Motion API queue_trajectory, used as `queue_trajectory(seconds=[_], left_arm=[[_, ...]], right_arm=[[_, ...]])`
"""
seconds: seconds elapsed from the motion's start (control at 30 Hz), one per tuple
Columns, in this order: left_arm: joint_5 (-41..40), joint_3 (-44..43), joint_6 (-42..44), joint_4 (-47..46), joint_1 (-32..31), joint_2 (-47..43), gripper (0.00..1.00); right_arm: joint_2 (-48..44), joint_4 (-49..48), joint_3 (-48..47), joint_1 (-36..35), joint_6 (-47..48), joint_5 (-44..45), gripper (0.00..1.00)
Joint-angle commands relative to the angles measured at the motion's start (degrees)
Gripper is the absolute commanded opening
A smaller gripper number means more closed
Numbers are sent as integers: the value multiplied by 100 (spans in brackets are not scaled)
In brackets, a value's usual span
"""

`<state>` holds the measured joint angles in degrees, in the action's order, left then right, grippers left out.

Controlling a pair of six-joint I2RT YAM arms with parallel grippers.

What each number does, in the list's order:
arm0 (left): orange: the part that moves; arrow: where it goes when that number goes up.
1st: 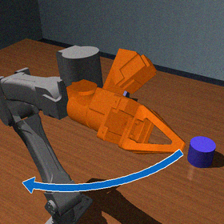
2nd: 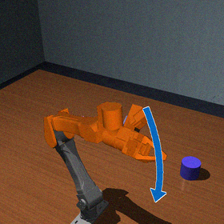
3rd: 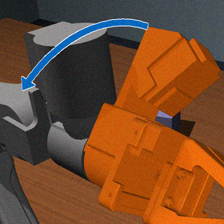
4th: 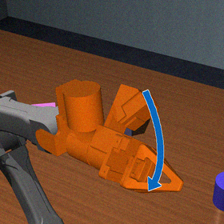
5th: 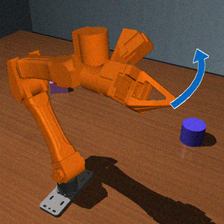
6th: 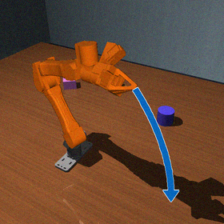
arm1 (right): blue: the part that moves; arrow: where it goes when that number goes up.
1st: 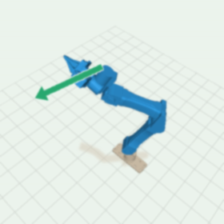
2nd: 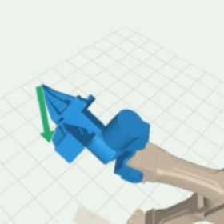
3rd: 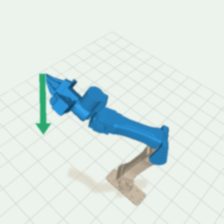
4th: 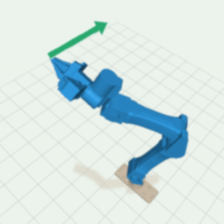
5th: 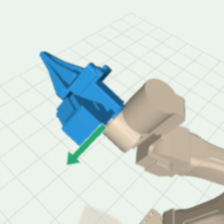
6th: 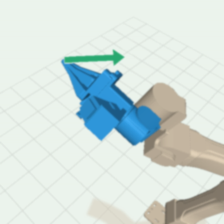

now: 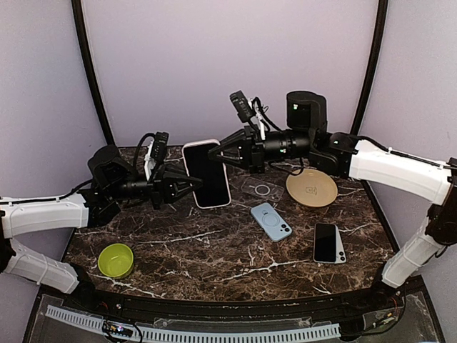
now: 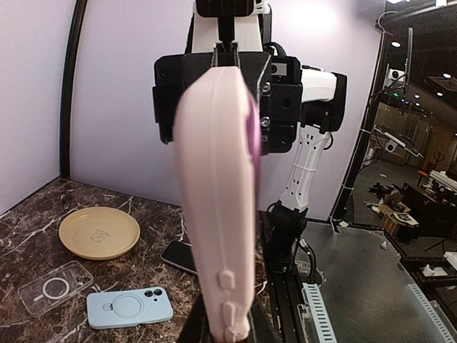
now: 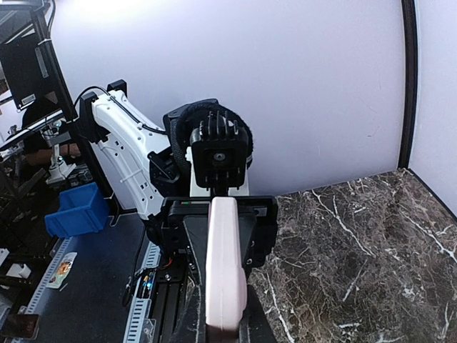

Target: Put the phone into the phone case

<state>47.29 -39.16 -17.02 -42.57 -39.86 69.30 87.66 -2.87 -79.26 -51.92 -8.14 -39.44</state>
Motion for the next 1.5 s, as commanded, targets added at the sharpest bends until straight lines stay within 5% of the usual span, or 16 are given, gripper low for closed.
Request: queue_trajectory(seconds=[0.0, 0.03, 0.13, 0.23, 0.37, 0.53, 0.67, 0.7, 0.73, 0.8, 0.93, 1.1, 1.47], left_arm=[[114, -79, 48, -235, -48, -169, 0], [101, -71, 49, -239, -48, -174, 0], [-38, -47, 8, -328, -49, -242, 0], [-180, 2, 9, -390, -41, -340, 0], [-311, 40, 1, -440, -40, -358, 0], [-278, 22, -66, -428, -40, -309, 0], [-368, 9, -108, -281, -40, -344, 3], [-512, 3, -104, -112, -35, -363, 11], [-638, -38, -86, 16, -38, -434, 35], [-1242, -189, 24, 682, -35, -566, 64], [-3137, -649, 387, 2569, -27, -647, 82], [-4811, -839, 514, 3797, 122, -426, 87], [-4392, -669, 495, 3665, 316, -593, 87]], right_arm=[[109, -78, -147, 33, -8, -21, 0], [107, -61, -132, 33, -18, -8, 0], [43, -20, 64, 31, -70, 125, 36], [-91, -84, 436, 33, -183, 127, 43], [-204, -340, 929, 16, -474, 148, 37], [-203, -713, 1152, -2, -779, 32, 0], [-190, -751, 1081, 65, -931, 150, 0], [-141, -620, 992, 109, -971, 240, 0], [-63, -439, 886, 185, -1025, 315, 0], [130, -98, 687, 385, -1233, 493, 0], [639, 376, 372, 751, -1737, 900, 0], [1684, 1067, -457, 947, -2236, 916, 0], [3552, 361, -1482, 1071, -3439, 35, 0]])
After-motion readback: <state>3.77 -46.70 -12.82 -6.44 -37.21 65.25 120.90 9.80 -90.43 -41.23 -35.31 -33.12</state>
